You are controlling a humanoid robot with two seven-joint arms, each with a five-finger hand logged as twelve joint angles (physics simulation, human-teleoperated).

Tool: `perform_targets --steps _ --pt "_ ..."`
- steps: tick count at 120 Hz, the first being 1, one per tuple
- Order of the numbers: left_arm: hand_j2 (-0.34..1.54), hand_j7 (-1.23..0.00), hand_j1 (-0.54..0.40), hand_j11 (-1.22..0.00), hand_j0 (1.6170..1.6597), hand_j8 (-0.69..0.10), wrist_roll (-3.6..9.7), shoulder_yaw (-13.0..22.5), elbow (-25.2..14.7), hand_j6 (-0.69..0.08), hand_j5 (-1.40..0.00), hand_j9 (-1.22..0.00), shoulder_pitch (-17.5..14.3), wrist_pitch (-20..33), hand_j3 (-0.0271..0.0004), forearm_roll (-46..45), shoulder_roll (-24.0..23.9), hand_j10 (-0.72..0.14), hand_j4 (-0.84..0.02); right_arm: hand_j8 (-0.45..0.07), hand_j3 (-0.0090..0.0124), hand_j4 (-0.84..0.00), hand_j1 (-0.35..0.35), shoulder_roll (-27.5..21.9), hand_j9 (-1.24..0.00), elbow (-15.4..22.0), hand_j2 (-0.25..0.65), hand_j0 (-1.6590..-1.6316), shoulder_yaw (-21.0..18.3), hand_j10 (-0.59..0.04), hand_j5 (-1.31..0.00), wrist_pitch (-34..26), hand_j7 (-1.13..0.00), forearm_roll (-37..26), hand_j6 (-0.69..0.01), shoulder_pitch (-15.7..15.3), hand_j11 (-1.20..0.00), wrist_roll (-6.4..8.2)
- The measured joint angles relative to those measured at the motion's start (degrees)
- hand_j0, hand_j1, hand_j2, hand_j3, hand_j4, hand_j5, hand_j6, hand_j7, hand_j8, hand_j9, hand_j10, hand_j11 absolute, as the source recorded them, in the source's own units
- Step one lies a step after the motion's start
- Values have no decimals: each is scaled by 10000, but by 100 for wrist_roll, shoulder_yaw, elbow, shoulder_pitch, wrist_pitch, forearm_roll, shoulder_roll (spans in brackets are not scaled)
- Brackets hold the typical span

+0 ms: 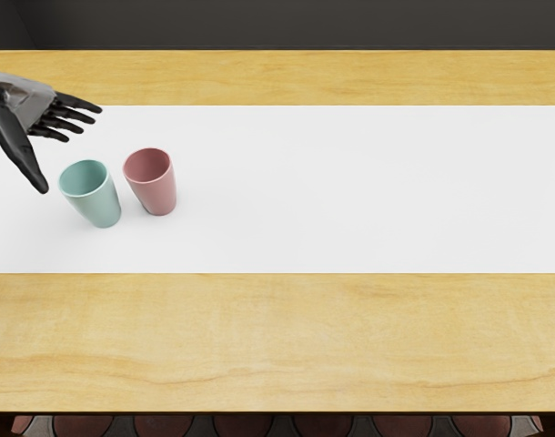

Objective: Pick up cup and place in cup with left hand

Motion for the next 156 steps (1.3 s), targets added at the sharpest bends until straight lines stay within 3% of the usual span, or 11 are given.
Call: perform_targets --steps 26,36,55,75,88,105,111,156 --pt "14 -88 3412 -87 16580 -76 -3 -85 8 -78 -88 -87 9 0 0 93 -72 -72 -76 -131 0 -131 -3331 0 -172 -29 -28 -16580 -12 -131 -172 -5 -172 9 -130 -133 -172 -15" --pt "15 -85 3416 -84 16581 -74 -8 -184 53 -76 -86 -85 -62 0 0 195 -843 -70 -74 -131 0 -132 -3331 0 -172 -32 -28 -16581 -15 -132 -172 -6 -172 10 -131 -163 -172 -17" --pt "13 -80 3418 -80 16581 -69 -33 -210 82 -71 -81 -80 -284 19 0 180 -1568 -66 -69 -131 0 -131 -3331 0 -172 -34 -28 -16581 -17 -132 -172 -6 -172 11 -130 -183 -172 -18" --pt "11 -92 3405 -92 16581 -78 14 -116 74 -81 -92 -92 -183 1524 0 -150 -2140 -75 -78 -131 0 -130 -3331 0 -172 -35 -28 -16581 -17 -131 -172 -6 -172 11 -130 -187 -172 -18" --pt "12 -94 3403 -94 16581 -80 235 22 68 -82 -95 -94 287 2358 0 -268 -2236 -76 -79 -131 0 -131 -3331 0 -172 -35 -28 -16581 -17 -132 -172 -6 -172 11 -130 -188 -172 -18" --pt "15 -100 3399 -100 16581 -83 332 231 69 -85 -100 -100 735 3055 0 -281 -2436 -80 -83 -131 0 -131 -3331 0 -172 -35 -28 -16581 -17 -132 -172 -6 -172 11 -130 -188 -172 -18" --pt "16 -102 3398 -102 16581 -85 342 232 69 -87 -102 -102 937 3227 0 -283 -2573 -82 -84 -131 0 -131 -3331 0 -172 -35 -28 -16581 -17 -132 -172 -6 -172 11 -131 -188 -172 -18" --pt "68 -433 3093 -432 16581 -340 356 16 77 -341 -433 -432 1125 3736 0 -574 -2803 -336 -338 -131 0 -131 -3331 0 -172 -35 -28 -16581 -17 -132 -172 -6 -172 11 -131 -188 -172 -18"
